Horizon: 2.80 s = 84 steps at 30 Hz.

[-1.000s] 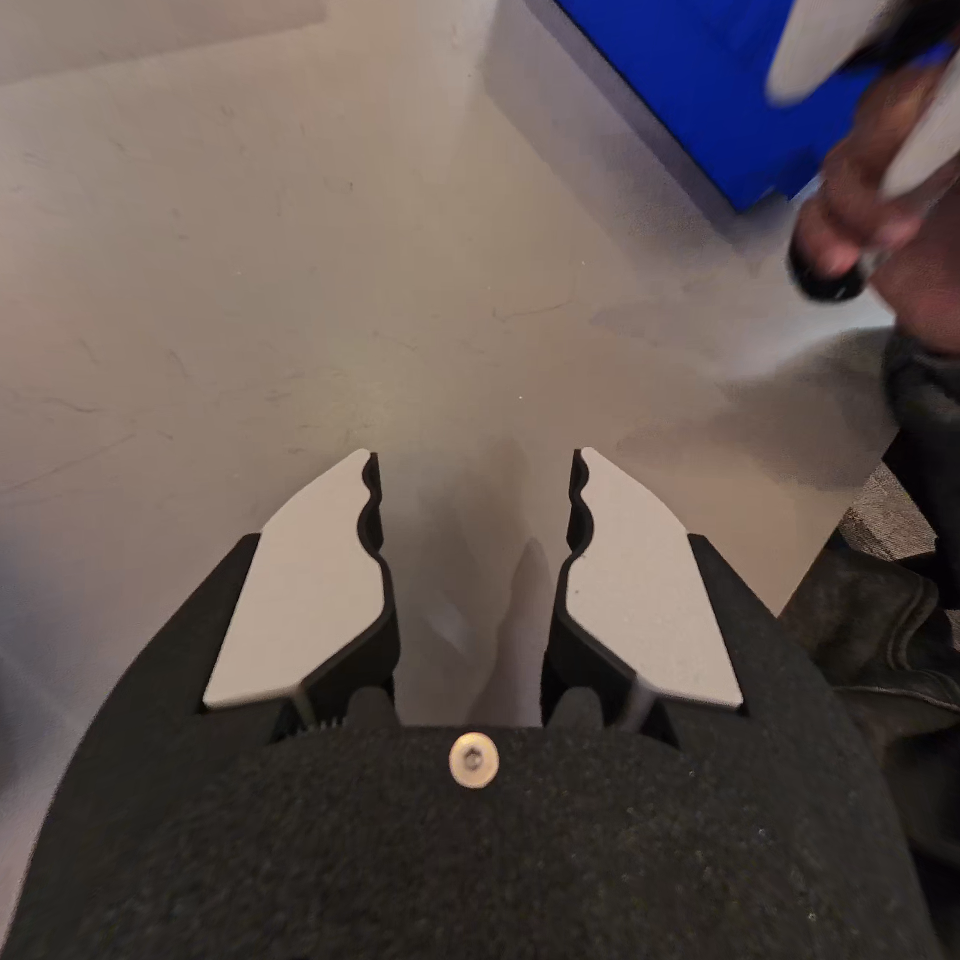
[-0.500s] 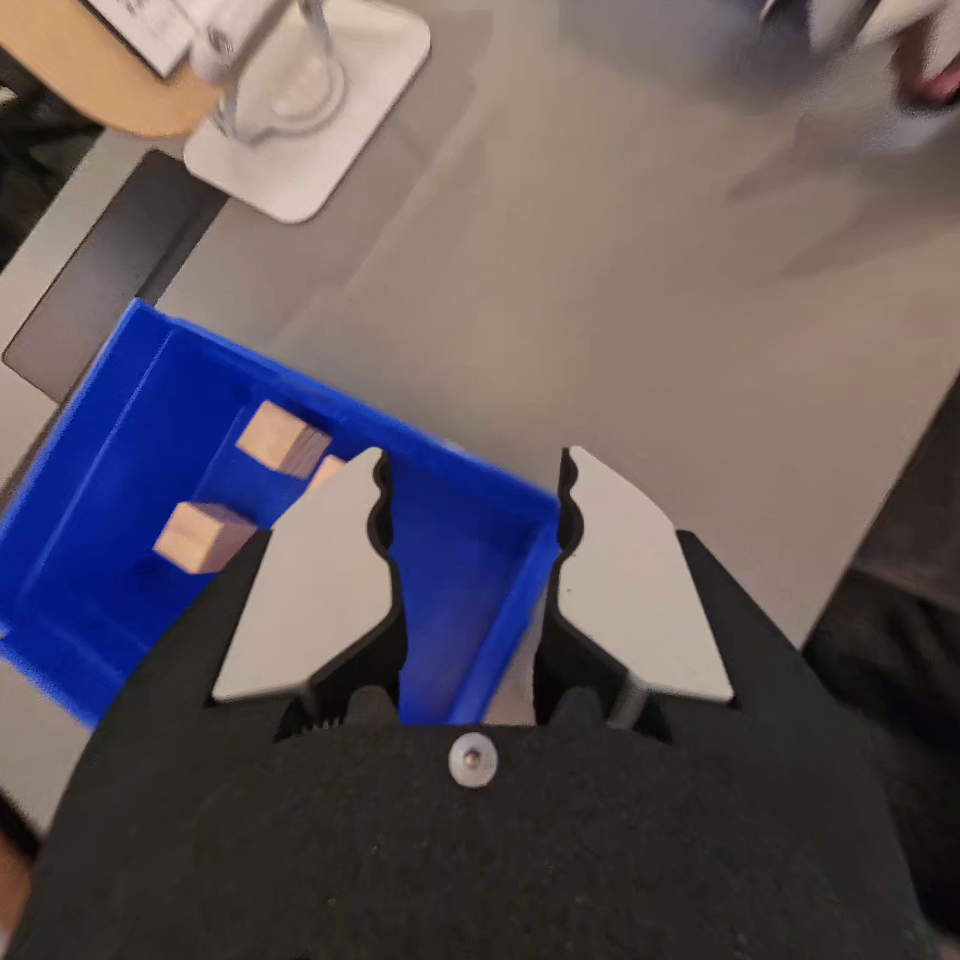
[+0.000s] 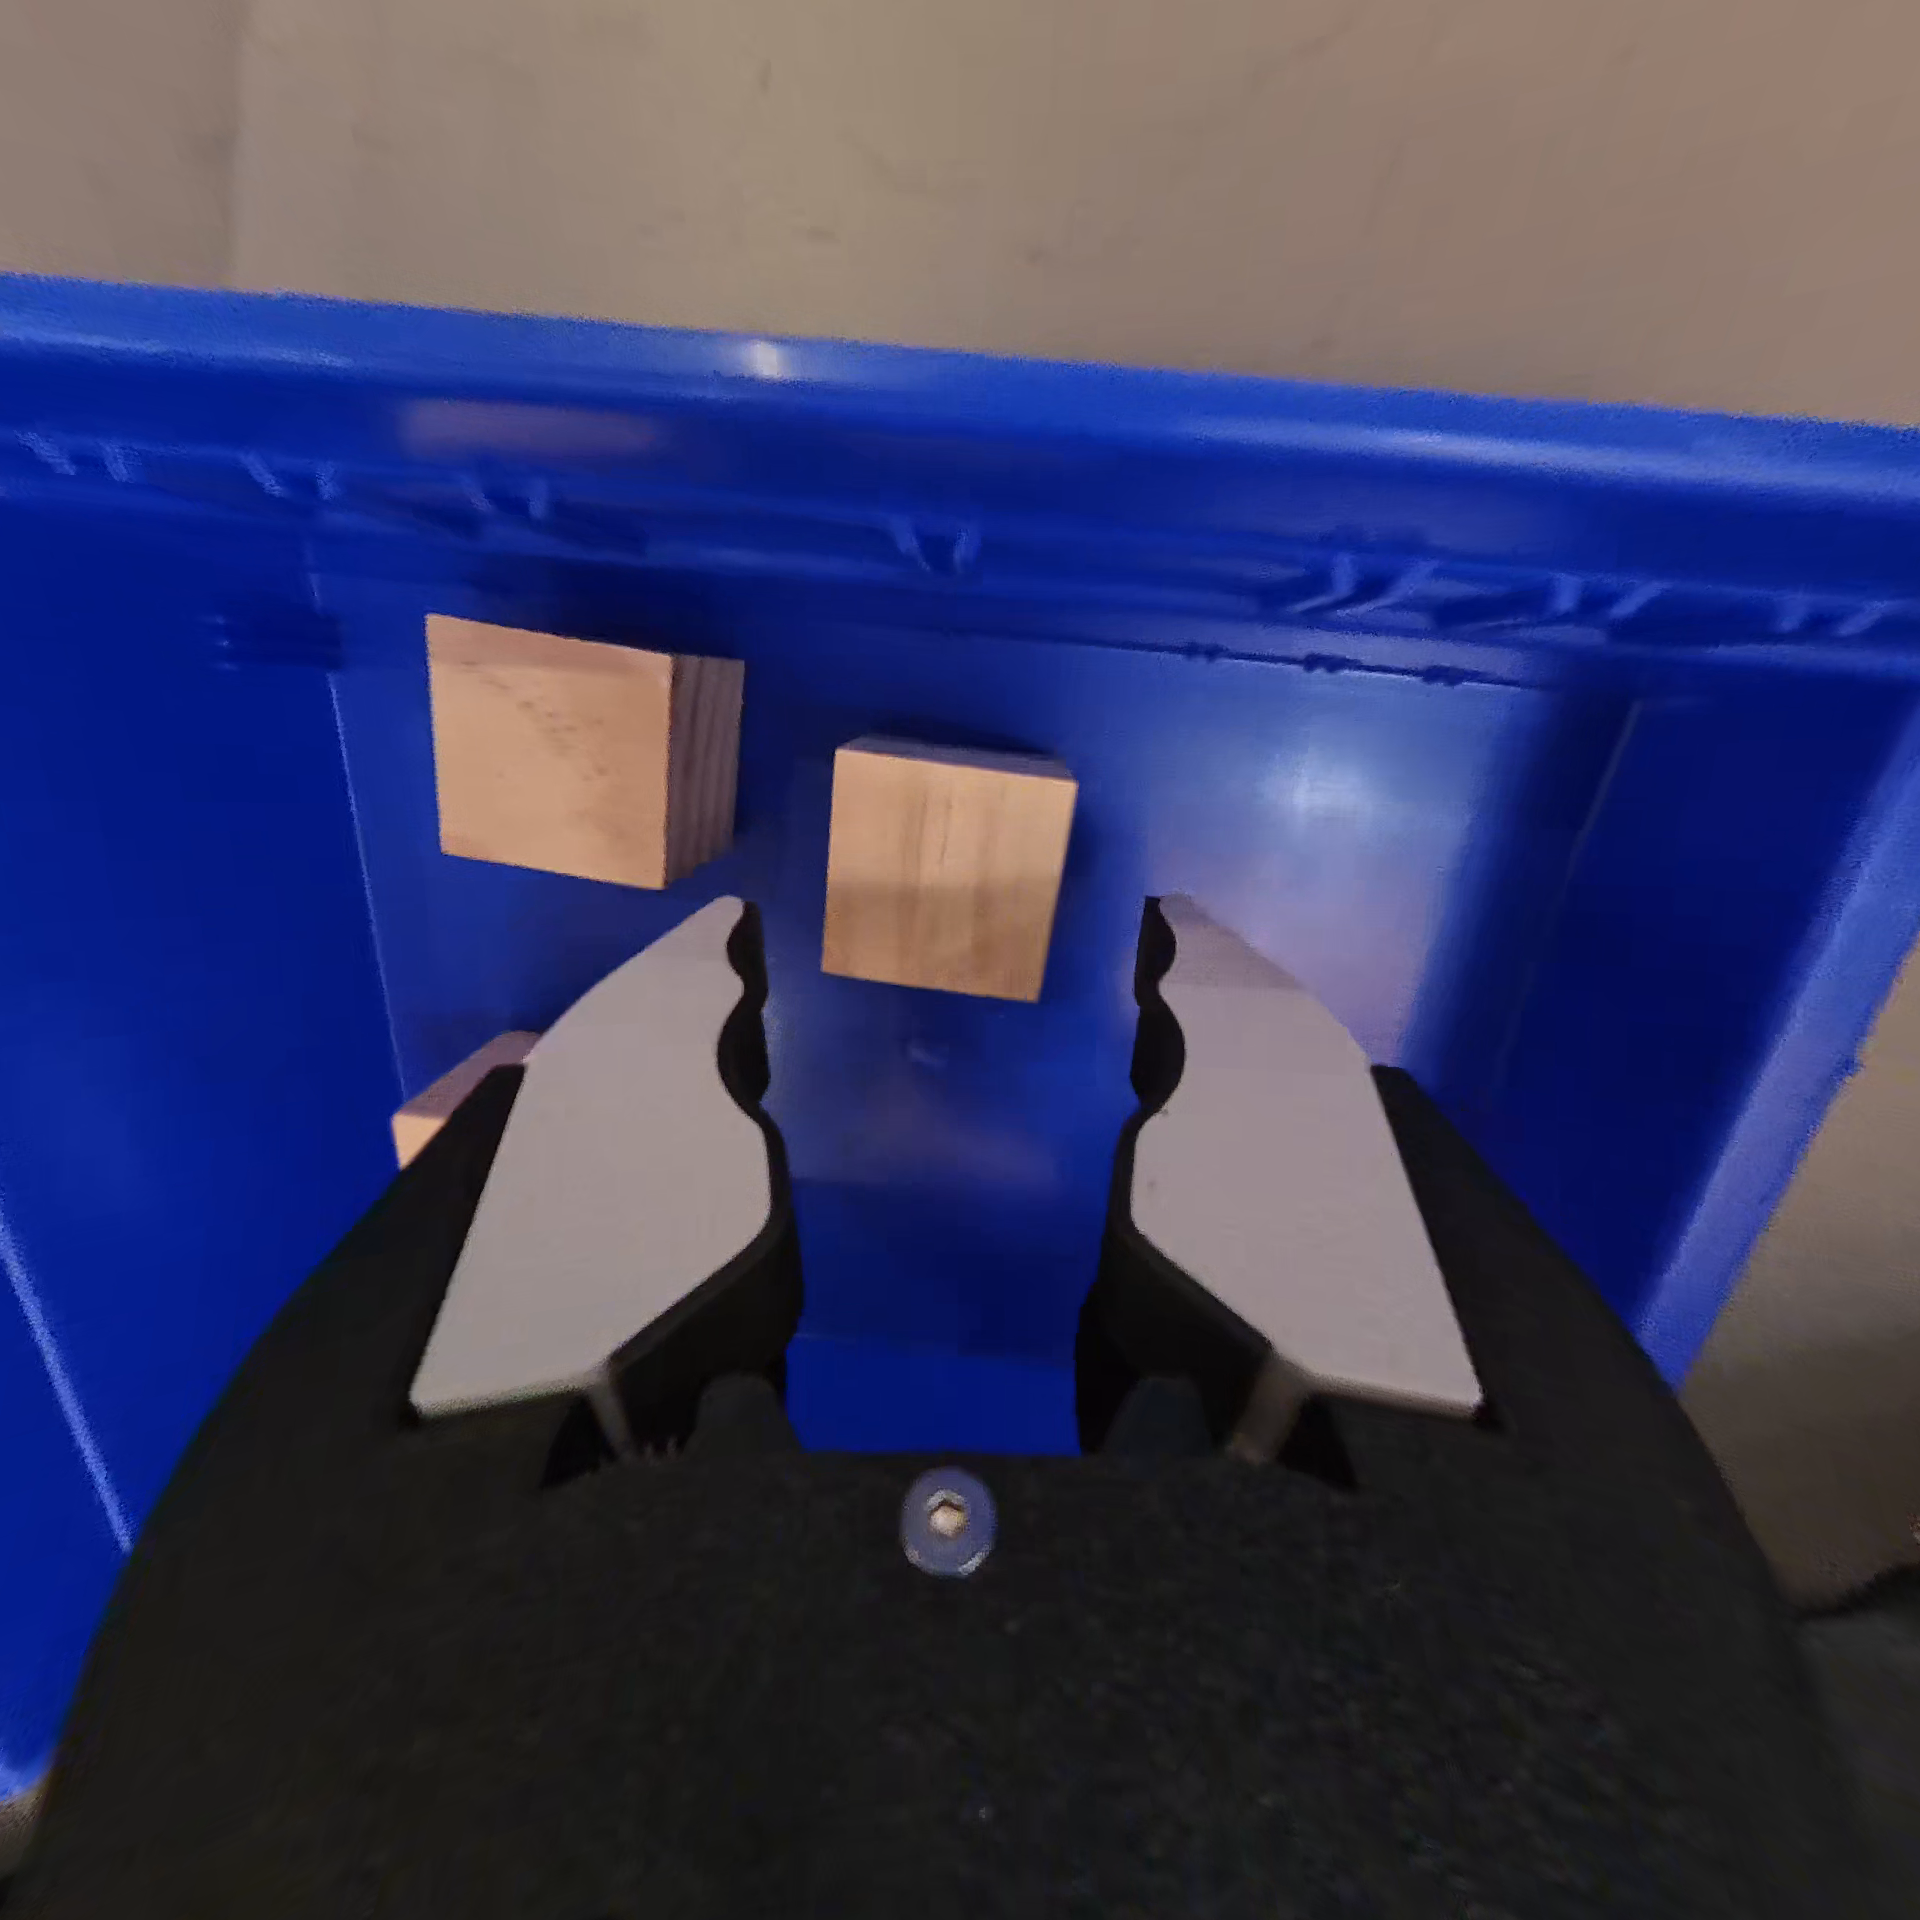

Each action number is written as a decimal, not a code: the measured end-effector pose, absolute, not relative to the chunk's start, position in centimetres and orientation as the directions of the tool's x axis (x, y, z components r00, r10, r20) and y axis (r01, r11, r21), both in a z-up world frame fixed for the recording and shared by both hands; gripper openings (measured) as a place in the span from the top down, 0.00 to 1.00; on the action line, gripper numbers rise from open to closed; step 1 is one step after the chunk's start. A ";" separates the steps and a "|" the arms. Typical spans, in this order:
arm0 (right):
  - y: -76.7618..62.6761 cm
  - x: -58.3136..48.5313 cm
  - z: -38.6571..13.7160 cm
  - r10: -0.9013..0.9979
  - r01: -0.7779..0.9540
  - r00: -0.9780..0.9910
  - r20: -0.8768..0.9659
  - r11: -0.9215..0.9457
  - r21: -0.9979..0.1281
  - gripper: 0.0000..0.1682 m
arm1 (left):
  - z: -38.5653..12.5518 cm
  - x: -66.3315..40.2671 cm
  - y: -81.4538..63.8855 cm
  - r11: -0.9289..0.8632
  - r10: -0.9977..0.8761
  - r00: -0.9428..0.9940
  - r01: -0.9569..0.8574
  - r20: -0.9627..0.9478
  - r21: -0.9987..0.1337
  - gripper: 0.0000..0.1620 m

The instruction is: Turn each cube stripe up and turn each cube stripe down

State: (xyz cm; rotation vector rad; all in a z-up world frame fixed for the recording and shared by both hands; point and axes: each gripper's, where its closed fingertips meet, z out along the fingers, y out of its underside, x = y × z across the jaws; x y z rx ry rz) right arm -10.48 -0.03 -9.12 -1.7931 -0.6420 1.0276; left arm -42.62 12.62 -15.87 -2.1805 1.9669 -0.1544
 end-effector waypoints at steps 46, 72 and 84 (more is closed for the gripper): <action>3.4 -12.7 -5.4 0.470 -0.270 0.071 -0.880 -0.840 -0.470 0.64 | -5.3 -13.6 3.4 -0.913 -0.391 0.102 0.086 0.915 -0.399 0.74; 2.9 -9.2 -4.2 0.519 -0.204 0.191 -0.833 -0.809 -0.551 0.74 | -10.1 -20.3 -0.8 -0.435 -0.675 0.709 -0.158 0.205 -0.887 0.59; 4.1 10.6 -0.1 0.274 -0.099 0.886 -0.375 -0.677 -0.729 0.74 | -11.5 -19.2 -2.9 -0.395 -0.731 0.676 -0.308 0.093 -0.866 0.61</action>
